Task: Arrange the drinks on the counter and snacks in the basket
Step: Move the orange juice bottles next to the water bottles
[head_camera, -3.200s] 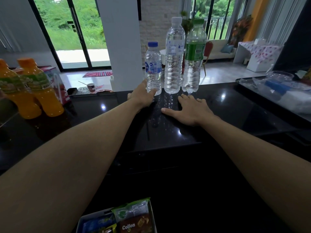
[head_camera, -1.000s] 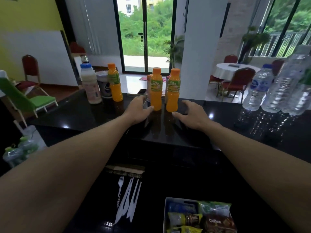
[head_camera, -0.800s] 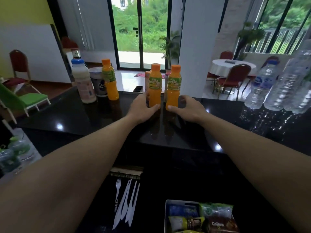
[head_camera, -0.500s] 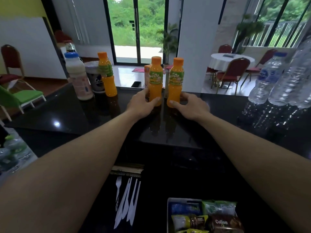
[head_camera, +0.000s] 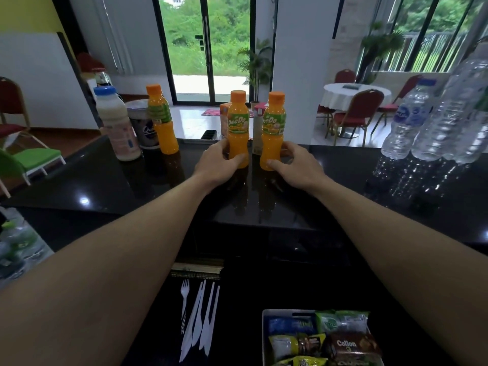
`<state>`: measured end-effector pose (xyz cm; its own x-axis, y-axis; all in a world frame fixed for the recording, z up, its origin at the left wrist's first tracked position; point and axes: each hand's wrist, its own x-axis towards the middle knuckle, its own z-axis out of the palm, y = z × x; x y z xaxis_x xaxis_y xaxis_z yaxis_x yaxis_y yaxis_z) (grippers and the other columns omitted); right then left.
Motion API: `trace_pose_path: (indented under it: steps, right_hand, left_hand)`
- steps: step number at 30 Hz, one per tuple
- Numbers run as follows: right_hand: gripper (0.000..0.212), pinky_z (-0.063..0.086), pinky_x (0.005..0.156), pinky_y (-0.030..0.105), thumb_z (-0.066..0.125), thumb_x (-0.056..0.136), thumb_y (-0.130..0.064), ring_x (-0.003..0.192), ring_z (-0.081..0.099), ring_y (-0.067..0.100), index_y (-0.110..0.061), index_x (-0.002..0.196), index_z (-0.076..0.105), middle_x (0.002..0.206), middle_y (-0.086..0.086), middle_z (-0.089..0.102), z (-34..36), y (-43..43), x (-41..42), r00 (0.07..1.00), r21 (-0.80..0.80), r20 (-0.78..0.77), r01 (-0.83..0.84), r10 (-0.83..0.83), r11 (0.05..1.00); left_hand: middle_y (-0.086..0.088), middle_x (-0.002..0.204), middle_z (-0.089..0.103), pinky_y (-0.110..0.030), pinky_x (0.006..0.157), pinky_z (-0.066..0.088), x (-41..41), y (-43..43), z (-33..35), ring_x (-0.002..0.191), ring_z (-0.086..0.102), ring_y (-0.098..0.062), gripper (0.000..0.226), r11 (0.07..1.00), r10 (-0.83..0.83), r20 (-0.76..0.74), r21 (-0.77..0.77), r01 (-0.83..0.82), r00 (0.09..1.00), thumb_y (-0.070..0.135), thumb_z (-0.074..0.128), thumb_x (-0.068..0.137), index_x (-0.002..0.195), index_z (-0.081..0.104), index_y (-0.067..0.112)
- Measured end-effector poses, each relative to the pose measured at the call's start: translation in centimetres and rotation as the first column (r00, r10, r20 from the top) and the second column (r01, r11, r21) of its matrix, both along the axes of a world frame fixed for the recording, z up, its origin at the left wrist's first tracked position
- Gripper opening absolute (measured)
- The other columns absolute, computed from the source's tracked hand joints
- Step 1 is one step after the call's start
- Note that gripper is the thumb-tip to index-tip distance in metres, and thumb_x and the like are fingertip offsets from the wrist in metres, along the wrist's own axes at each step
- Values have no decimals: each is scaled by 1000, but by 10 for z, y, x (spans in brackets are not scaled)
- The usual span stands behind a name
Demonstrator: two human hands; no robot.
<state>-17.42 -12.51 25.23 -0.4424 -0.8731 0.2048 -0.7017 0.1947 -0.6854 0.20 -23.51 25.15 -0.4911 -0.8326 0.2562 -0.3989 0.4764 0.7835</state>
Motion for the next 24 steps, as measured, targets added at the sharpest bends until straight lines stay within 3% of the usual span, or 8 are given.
trace_pose_path:
  steps: [11, 17, 24]
  right_hand:
    - [65, 49, 101, 49, 65, 90, -56, 122, 57, 20, -24, 144, 46, 137, -3, 58, 1, 0, 3, 999, 10, -37, 21, -21, 1000]
    - [68, 47, 105, 51, 67, 89, -54, 127, 55, 23, -23, 145, 44, 142, -2, 56, 1, 3, 3, 1000, -10, -14, 8, -8, 1000]
    - [71, 45, 108, 51, 67, 91, -50, 132, 51, 23, -23, 151, 40, 147, -1, 52, 2, 5, 2, 1000, -11, -12, -17, 17, 1000]
  left_hand:
    - [2, 130, 64, -41, 101, 49, 2, -2, -1, 116, 60, -19, 47, 1000, 5, 7, -28, -5, 1000, 41, 68, 91, 135, 57, 25]
    - [9, 113, 64, -32, 92, 49, 3, -2, -1, 105, 60, -13, 41, 999, -11, -2, -53, 11, 1000, 38, 69, 91, 130, 60, 25]
    - [0, 127, 65, -35, 96, 49, 1, 2, 0, 114, 61, -20, 44, 998, -25, 22, -62, 26, 999, 35, 68, 93, 133, 58, 23]
